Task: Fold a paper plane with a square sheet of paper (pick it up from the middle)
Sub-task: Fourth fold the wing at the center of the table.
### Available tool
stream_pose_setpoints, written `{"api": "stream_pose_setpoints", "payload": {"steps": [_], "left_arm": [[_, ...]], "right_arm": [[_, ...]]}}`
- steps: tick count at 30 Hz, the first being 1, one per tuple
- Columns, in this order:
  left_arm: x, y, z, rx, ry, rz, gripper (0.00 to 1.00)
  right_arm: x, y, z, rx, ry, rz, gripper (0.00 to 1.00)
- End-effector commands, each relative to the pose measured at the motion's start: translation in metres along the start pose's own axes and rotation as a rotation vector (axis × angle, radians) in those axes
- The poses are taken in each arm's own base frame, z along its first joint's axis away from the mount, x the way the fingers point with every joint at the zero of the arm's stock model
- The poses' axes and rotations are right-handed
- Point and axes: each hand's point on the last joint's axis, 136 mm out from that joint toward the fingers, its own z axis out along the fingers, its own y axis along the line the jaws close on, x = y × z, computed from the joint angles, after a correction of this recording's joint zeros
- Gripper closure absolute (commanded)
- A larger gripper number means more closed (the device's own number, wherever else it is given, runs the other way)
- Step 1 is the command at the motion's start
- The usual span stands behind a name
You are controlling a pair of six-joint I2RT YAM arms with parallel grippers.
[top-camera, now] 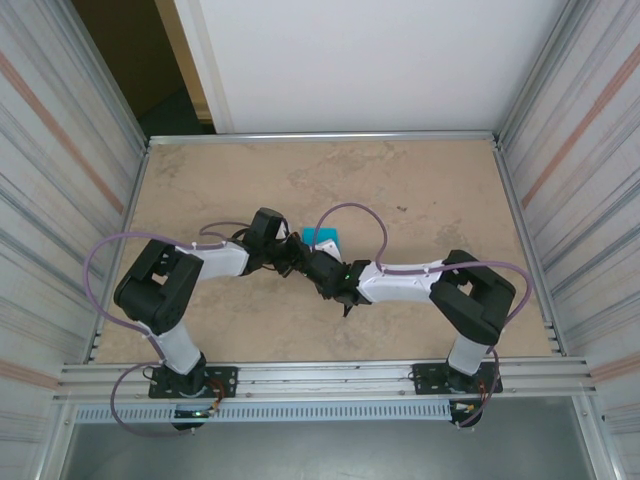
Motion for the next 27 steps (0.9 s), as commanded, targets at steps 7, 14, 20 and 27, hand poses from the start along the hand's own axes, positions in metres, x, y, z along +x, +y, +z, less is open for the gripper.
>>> {"api": "stream_pose_setpoints", "payload": {"steps": [7,14,20,27], "left_arm": [[-0.0004,-0.0174,-0.0080,0.035,-0.014,0.036,0.95],[0.0006,-0.0169,-0.0085,0.030,-0.013,0.035,0.95],[0.0003,-0.0171,-0.0092,0.027,-0.012,0.037,0.92],[-0.0043,-0.0175,-0.0128,0.021,-0.017,0.042,0.87]], "right_arm": [[0.0019,-0.0026,0.0052,0.051,0.001,-0.007,0.74],[0.0053,-0.0056,0.0073,0.068,0.007,-0.018,0.76],[0.0051,-0.0064,0.0065,0.073,0.004,-0.026,0.82],[0.0061,-0.0065,0.0060,0.069,0.003,-0.035,0.88]]}}
